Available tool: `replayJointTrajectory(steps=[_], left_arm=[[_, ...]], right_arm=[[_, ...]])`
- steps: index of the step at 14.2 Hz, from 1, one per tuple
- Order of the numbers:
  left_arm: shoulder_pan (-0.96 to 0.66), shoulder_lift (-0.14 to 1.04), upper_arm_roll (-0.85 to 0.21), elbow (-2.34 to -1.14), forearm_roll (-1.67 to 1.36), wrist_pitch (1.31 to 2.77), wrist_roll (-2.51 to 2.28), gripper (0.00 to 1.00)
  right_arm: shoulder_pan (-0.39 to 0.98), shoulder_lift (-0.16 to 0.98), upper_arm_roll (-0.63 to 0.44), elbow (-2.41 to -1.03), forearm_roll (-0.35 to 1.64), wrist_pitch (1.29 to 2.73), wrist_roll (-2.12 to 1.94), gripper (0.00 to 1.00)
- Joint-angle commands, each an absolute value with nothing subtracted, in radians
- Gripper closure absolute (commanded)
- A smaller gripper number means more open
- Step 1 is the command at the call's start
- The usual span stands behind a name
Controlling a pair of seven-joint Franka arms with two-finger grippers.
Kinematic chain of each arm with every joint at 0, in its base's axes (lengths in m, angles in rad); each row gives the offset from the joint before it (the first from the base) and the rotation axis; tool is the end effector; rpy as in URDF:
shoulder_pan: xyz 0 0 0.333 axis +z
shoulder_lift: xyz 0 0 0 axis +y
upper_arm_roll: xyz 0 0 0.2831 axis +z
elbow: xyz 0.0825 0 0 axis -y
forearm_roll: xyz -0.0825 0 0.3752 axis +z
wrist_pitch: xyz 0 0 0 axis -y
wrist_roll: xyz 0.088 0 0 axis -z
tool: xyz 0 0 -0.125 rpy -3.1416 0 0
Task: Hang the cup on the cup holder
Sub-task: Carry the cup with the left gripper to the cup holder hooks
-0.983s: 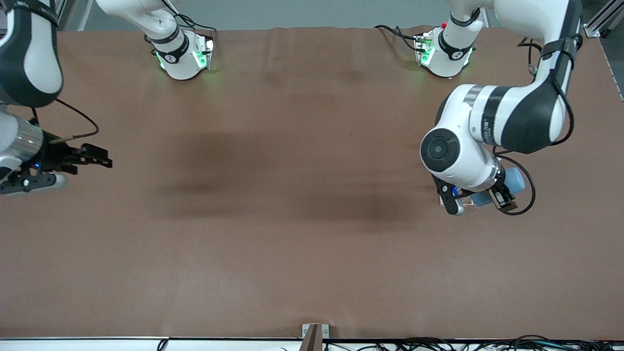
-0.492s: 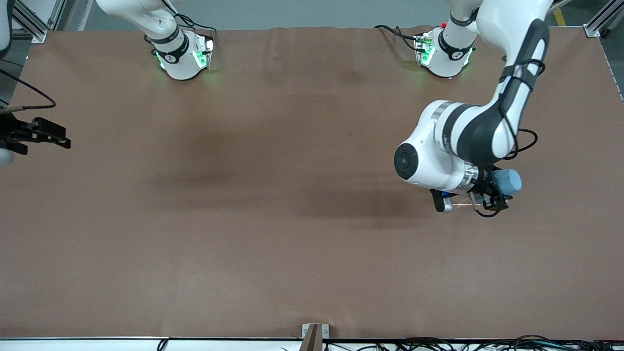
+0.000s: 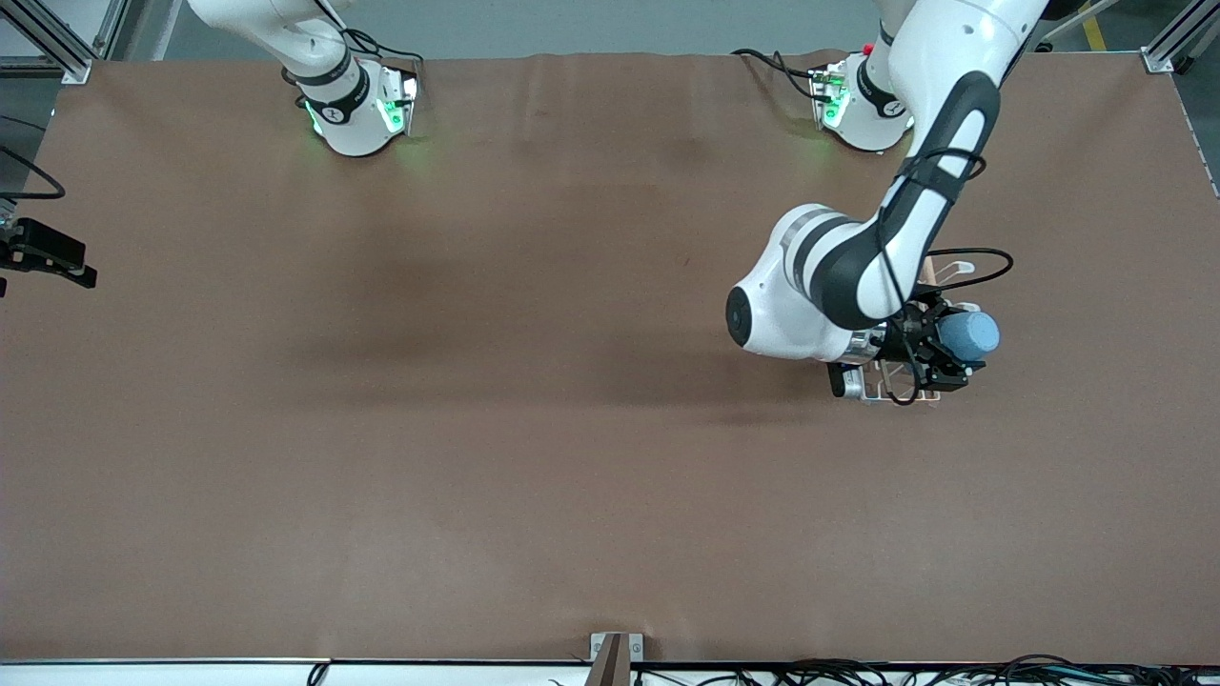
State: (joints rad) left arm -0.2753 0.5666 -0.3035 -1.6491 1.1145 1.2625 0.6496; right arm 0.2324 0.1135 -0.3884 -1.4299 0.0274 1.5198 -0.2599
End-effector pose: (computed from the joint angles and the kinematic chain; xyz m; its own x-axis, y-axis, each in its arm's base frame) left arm 0.5537 -0.1831 0.2804 0.0994 -0.2964 -0.9499 -0.9950 -0.0364 -0.0928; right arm 0.5653 -0.0735 0.5751 0.9941 0.1067 -0.0187 0.1069 -0.9942 0.0111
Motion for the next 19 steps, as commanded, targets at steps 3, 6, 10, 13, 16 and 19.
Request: replayJointTrajectory(steps=[3, 6, 10, 13, 16, 19], left_arm=[[-0.287, 0.594, -0.305, -1.69, 1.157, 1.247, 0.578, 0.66], [-0.295, 0.612, -0.307, -1.69, 1.157, 1.247, 0.569, 0.66], [-0.307, 0.649, -0.307, -1.689, 1.198, 1.249, 0.569, 0.6], [-0.307, 0.664, -0.307, -1.689, 1.198, 1.249, 0.568, 0.58], [-0.299, 0.672, -0.31, -1.689, 1.198, 1.25, 0.554, 0.43], [-0.308, 0.676, -0.31, -1.686, 1.192, 1.249, 0.476, 0.0]], right_arm=[[0.215, 0.074, -0.355, -1.424, 0.021, 1.509, -0.175, 0.0], [0.09, 0.057, -0.212, -1.437, 0.011, 1.505, -0.137, 0.0], [-0.035, 0.014, -0.083, -1.483, 0.008, 1.509, -0.107, 0.0], [-0.031, 0.015, -0.087, -1.483, 0.008, 1.506, -0.107, 0.0], [0.017, 0.017, -0.136, -1.482, 0.008, 1.502, -0.107, 0.0], [0.032, 0.018, -0.153, -1.483, 0.008, 1.503, -0.109, 0.0]])
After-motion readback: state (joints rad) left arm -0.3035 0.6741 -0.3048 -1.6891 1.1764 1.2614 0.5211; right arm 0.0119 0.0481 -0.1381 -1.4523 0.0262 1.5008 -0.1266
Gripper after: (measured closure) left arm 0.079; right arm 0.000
